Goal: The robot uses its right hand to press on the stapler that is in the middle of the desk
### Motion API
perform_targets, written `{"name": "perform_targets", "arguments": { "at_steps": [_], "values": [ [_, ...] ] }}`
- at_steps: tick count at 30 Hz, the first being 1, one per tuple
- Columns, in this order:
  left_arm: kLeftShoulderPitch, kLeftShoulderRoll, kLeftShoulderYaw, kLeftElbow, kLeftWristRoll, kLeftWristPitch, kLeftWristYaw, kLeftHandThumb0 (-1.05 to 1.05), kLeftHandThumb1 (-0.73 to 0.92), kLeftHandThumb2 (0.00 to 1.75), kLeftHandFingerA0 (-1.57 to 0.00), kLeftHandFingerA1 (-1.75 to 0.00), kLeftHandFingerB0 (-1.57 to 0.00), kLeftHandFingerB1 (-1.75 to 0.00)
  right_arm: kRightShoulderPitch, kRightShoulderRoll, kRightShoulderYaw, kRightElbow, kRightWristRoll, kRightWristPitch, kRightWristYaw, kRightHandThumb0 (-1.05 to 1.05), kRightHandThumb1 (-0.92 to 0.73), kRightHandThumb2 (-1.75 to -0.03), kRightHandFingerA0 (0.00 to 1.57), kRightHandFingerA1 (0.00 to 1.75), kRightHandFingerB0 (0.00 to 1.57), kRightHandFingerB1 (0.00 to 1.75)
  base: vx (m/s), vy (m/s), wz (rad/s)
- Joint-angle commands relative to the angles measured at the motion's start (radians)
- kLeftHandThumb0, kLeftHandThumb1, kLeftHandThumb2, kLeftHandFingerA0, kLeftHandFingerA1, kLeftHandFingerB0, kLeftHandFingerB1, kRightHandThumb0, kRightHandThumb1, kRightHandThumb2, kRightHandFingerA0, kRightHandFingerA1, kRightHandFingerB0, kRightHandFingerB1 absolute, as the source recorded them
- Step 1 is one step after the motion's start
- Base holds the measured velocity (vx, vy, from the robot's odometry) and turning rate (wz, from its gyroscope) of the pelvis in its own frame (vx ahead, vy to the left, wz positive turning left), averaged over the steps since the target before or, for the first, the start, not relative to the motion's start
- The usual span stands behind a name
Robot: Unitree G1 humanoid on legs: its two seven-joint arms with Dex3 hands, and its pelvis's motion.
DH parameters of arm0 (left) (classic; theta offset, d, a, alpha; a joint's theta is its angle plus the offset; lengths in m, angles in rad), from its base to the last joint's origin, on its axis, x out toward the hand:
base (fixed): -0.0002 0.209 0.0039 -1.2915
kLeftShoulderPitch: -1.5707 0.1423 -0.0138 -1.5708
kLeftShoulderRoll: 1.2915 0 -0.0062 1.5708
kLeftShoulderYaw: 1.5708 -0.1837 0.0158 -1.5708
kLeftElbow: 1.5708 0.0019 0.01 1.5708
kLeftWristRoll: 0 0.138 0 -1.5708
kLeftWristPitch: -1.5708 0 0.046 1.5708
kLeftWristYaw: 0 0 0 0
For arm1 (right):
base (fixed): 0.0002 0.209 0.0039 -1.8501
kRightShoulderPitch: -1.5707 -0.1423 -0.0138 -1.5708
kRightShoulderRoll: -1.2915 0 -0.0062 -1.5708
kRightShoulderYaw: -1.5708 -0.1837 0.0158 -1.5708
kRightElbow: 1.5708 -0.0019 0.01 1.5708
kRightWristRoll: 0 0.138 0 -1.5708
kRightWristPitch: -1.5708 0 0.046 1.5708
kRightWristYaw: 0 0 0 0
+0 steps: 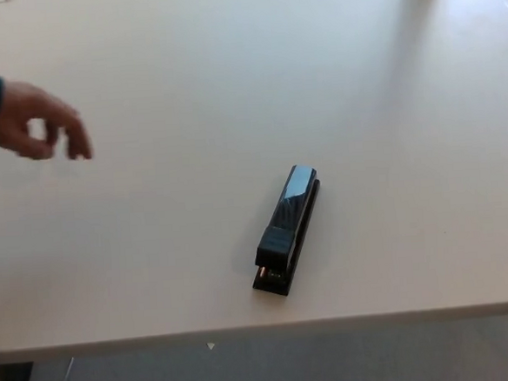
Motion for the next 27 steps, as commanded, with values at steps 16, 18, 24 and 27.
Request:
{"name": "perform_targets", "arguments": {
  "at_steps": [16,18,24,27],
  "values": [
    [-0.009,0.074,-0.030,0.036,0.014,-0.081,0.016,-0.32,0.68,1.21,-0.09,-0.52,-0.07,-0.51,-0.059,-0.044,-0.003,0.110,-0.125,0.085,0.165,-1.00,-0.72,-1.06,0.00,0.04,0.07,0.06,0.00,0.000,0.00],
    [0.001,0.071,-0.031,0.014,0.012,-0.076,0.025,-0.56,0.92,0.74,-0.25,-0.48,-0.19,-0.42,-0.058,-0.041,-0.023,0.111,-0.115,0.090,0.167,-0.84,-0.80,-0.64,0.00,0.12,0.02,0.24,0.00,0.000,0.00],
    [-0.001,0.070,-0.015,0.005,-0.018,-0.076,-0.010,-0.31,0.72,1.22,-0.09,-0.53,-0.07,-0.52,-0.067,-0.028,-0.071,0.111,-0.100,0.103,0.155,-0.84,-0.64,-1.01,0.00,0.16,0.07,0.23,0.00,0.000,0.00],
    [0.009,0.071,-0.016,-0.030,-0.015,-0.064,0.000,-0.30,0.73,1.23,-0.09,-0.53,-0.08,-0.53,-0.068,-0.016,-0.139,0.108,-0.061,0.127,0.172,-0.86,-0.60,-0.95,0.02,0.11,0.12,0.23,0.00,0.000,0.00]
  ]
}}
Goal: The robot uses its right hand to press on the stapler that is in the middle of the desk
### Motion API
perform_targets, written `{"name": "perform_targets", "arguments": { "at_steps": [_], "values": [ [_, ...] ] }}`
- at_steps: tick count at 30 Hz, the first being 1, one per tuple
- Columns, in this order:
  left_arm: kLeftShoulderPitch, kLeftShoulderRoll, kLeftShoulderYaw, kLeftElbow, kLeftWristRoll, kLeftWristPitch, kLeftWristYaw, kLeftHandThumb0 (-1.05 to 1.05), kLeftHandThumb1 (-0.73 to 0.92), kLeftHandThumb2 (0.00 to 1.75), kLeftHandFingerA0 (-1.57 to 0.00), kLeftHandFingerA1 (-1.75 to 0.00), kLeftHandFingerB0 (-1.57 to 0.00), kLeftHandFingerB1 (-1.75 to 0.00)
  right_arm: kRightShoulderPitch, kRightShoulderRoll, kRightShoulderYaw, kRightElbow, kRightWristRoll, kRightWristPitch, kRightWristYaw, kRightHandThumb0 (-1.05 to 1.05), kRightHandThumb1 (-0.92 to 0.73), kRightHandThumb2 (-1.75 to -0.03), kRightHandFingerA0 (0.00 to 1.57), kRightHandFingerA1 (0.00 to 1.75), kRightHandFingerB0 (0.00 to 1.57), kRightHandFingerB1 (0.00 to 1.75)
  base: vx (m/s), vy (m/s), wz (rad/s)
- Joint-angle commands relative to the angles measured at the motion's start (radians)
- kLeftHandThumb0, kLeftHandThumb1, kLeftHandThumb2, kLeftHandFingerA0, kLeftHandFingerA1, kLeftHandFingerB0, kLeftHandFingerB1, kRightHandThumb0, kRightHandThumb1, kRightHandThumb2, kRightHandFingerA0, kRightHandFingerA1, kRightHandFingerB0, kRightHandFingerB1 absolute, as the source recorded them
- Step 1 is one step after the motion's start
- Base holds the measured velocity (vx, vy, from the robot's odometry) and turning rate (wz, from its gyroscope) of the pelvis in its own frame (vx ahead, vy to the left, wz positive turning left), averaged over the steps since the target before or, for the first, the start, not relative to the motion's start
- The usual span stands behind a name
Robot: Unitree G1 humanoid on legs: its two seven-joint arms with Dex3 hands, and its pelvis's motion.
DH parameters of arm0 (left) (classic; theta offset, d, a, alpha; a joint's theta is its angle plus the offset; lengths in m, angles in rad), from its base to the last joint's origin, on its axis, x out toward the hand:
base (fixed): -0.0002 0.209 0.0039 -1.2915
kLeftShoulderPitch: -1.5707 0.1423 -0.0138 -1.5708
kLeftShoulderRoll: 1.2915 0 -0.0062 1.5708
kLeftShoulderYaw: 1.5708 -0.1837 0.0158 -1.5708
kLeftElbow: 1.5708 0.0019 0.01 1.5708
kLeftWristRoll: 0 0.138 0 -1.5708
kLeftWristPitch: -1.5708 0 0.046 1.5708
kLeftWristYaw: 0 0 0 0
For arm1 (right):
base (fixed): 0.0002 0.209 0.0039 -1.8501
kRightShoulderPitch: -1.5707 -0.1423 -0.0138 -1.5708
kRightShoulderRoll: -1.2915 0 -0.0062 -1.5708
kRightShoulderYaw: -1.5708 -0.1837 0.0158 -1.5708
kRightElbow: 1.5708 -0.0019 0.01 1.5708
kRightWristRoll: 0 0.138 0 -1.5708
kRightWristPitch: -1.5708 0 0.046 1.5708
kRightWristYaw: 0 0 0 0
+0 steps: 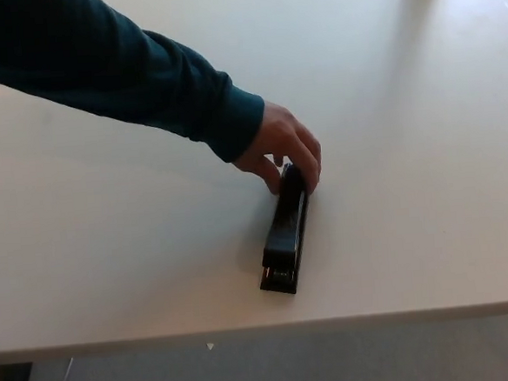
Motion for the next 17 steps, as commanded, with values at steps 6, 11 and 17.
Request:
{"name": "perform_targets", "arguments": {
  "at_steps": [6,11,17],
  "values": [
    [-0.011,0.021,0.009,0.010,-0.010,0.000,-0.003,-0.31,0.70,1.22,-0.09,-0.53,-0.07,-0.52,-0.008,0.010,-0.076,-0.001,0.009,0.026,0.014,-0.85,-0.61,-0.97,0.02,0.12,0.11,0.23,0.00,0.000,0.00],
    [-0.024,0.027,0.006,0.024,-0.005,0.001,-0.002,-0.32,0.70,1.22,-0.07,-0.52,-0.06,-0.52,-0.014,0.014,-0.096,0.000,0.004,0.031,0.016,-0.76,-0.73,-0.62,0.01,0.23,0.08,0.23,0.00,0.000,0.00],
    [-0.016,0.023,0.012,0.012,-0.015,-0.015,-0.016,-0.30,0.73,1.24,-0.08,-0.53,-0.07,-0.52,-0.013,0.015,-0.109,-0.003,0.010,0.030,0.035,-0.79,-0.58,-0.96,0.00,0.20,0.04,0.23,0.00,0.000,0.00]
  ]
}}
